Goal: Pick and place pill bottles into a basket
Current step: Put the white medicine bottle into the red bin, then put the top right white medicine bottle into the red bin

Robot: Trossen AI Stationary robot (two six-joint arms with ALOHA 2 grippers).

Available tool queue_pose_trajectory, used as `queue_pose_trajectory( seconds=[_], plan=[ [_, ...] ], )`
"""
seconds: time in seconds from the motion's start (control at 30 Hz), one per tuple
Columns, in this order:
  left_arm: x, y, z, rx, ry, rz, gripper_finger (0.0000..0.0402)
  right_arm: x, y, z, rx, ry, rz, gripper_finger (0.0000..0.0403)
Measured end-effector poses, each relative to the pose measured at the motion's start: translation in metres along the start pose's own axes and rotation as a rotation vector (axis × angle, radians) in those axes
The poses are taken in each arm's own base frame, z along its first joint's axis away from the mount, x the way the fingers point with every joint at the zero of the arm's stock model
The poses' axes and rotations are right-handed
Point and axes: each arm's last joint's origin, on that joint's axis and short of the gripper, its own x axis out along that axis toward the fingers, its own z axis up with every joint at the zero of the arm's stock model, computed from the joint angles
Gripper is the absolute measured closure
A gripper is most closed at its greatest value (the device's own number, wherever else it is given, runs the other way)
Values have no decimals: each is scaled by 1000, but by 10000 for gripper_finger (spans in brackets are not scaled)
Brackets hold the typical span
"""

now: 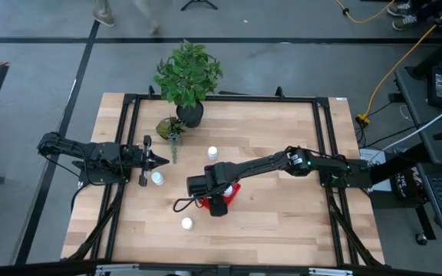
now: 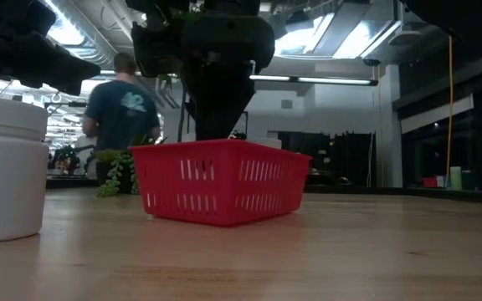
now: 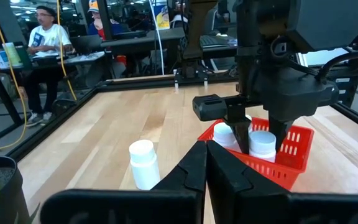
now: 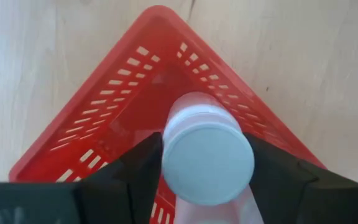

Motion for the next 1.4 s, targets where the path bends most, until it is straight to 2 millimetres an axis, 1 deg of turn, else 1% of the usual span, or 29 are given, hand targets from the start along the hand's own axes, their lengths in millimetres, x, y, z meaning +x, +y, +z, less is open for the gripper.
queue_pose_trajectory(
  seconds=[0.17, 0.3, 0.73, 0.9, 1.07, 1.2, 1.4],
  plan=[
    [0, 0, 0, 0, 0, 0, 393, 0, 0, 0, 1, 0, 0, 188],
    [0, 0, 0, 0, 0, 0, 395, 0, 0, 0, 21, 0, 1, 179],
    [0, 0, 0, 0, 0, 1, 394, 0, 3, 0, 21, 0, 4, 124],
    [0, 0, 0, 0, 0, 0, 397, -6, 7, 2, 13, -12, 5, 117],
    [0, 0, 0, 0, 0, 1, 395, -21, 13, 5, 6, -36, -16, 116],
    [0, 0, 0, 0, 0, 0, 393, -30, 17, 2, 3, -28, -41, 116],
    [0, 0, 0, 0, 0, 1, 398, -42, 16, -2, 17, -16, -73, 116]
  ],
)
